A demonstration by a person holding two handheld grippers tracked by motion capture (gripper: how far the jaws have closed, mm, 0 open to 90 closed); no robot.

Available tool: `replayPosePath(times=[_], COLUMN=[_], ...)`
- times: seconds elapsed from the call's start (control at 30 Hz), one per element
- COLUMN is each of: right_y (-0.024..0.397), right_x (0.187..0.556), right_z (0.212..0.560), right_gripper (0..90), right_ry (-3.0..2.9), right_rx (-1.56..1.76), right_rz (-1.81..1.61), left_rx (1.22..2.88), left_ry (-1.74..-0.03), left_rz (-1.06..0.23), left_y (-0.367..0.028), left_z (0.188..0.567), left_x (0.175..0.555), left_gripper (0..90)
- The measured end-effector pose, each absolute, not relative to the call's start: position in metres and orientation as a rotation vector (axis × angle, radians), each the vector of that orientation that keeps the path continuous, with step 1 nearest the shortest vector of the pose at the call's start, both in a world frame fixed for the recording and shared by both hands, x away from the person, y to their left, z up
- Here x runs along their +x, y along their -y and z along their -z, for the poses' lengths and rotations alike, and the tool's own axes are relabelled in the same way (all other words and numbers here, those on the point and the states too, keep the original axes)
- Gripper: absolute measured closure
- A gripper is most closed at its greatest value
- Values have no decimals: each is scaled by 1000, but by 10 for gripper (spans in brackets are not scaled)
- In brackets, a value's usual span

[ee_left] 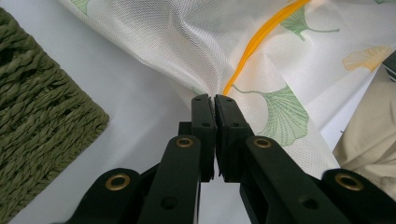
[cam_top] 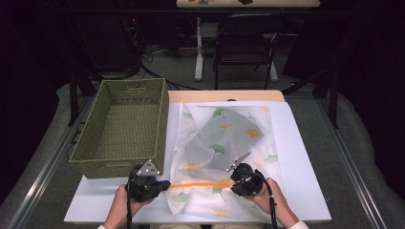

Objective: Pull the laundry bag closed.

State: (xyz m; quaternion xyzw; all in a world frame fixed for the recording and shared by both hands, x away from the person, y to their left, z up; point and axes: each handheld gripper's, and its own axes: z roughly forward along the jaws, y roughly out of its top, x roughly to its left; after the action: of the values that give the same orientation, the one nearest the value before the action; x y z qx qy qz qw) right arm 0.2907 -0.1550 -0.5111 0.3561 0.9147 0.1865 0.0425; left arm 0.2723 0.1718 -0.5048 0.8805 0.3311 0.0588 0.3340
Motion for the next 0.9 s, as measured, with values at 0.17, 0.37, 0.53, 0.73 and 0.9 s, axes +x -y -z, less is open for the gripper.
replayPosePath(times=[0.17, 0.37, 0.53, 0.73, 0.9], right_y=[159, 170, 181, 205, 227], right_x=[291, 288, 285, 282, 278], right_z=[510, 510, 510, 508, 513], right_gripper=[843, 845, 845, 845, 845], right_ry=[-2798, -2774, -2736, -2682, -2655], right_rx=[1096, 1118, 1149, 1209, 1266], right_rz=[-535, -480, -426, -391, -357], left_rx=[2296, 2312, 2308, 2318, 2325], left_ry=[-877, -883, -891, -894, -900], left_rz=[-164, -175, -173, -169, -158], left_y=[-174, -176, -178, -180, -180], left_z=[504, 505, 505, 506, 508], left_x=[272, 273, 274, 275, 276], left_gripper=[877, 878, 878, 877, 877])
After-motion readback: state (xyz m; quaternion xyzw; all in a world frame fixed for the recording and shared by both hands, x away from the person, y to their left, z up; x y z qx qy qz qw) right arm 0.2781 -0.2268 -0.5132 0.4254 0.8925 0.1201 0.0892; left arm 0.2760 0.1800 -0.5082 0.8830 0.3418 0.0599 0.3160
